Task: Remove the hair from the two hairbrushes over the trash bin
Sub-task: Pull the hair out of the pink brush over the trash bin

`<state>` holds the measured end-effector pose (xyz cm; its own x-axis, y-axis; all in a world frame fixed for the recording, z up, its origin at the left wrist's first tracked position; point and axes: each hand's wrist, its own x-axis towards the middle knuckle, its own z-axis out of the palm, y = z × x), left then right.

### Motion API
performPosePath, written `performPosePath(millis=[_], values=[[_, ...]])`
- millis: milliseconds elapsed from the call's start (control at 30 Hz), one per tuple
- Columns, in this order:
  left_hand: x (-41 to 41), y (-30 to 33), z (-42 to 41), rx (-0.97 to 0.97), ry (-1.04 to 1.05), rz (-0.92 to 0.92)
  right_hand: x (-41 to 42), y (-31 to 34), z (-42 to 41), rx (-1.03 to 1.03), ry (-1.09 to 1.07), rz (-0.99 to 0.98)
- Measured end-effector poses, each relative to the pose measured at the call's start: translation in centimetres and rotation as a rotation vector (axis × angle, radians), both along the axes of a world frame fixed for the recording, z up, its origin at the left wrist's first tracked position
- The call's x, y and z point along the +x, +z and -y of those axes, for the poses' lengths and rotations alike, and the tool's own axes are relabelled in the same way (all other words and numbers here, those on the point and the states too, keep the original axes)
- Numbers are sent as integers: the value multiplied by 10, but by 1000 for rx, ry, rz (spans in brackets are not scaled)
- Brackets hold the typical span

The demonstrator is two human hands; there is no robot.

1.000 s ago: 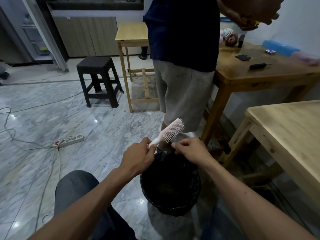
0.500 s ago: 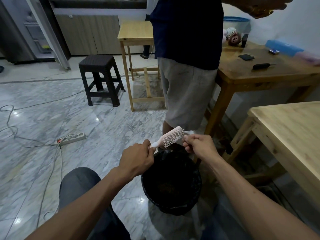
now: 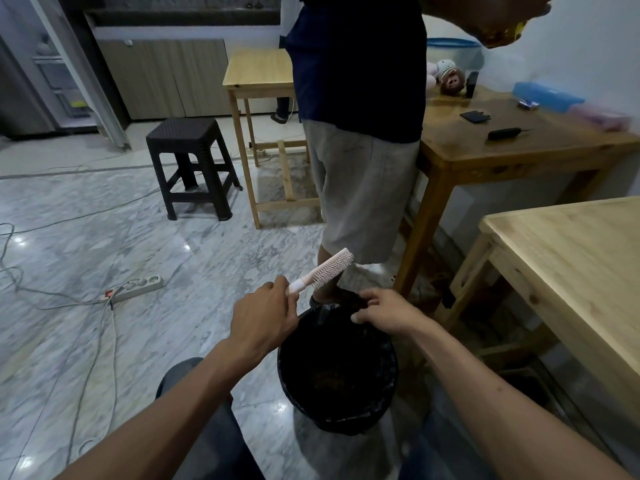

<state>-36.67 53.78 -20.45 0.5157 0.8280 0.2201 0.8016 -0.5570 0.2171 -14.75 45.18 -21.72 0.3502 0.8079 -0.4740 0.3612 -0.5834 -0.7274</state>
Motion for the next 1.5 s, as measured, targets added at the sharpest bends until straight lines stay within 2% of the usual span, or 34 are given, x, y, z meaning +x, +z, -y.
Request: performPosePath(millis=[100, 167, 267, 333, 400, 500, 600, 733, 833, 900, 1033, 1133, 1367, 1500], values=[[-1, 1, -2, 47, -28, 30, -2, 6, -4, 52, 25, -6], [-2, 1, -3, 76, -43, 50, -5, 6, -7, 123, -56, -45], [-1, 1, -1, 114, -84, 87, -6, 7, -13, 249, -276, -341], [0, 2, 1, 146, -119, 100, -5, 7, -15, 307, -390, -457], [2, 2, 5, 185, -159, 101, -5, 4, -17, 334, -481, -502], [2, 1, 10, 218, -205, 88, -5, 4, -14, 330, -550, -457], [5, -1, 10, 167, -157, 90, -3, 8, -6, 319, -526, -352], [10, 3, 4, -3, -8, 163, 3, 13, 3, 317, -507, -266], [9, 6, 0, -58, -26, 206, 5, 14, 3, 308, -486, -197], [9, 7, -1, -81, -85, 223, 4, 14, -1, 298, -444, -234], [8, 9, 0, -104, -208, 279, -5, 16, -6, 347, -310, -590], [2, 10, -2, -134, -233, 323, -12, 18, -5, 411, -242, -708], [-13, 7, -8, -197, -229, 354, -12, 11, -6, 447, -215, -518], [-12, 5, -11, -166, -111, 249, -12, 8, -8, 475, -261, -457]])
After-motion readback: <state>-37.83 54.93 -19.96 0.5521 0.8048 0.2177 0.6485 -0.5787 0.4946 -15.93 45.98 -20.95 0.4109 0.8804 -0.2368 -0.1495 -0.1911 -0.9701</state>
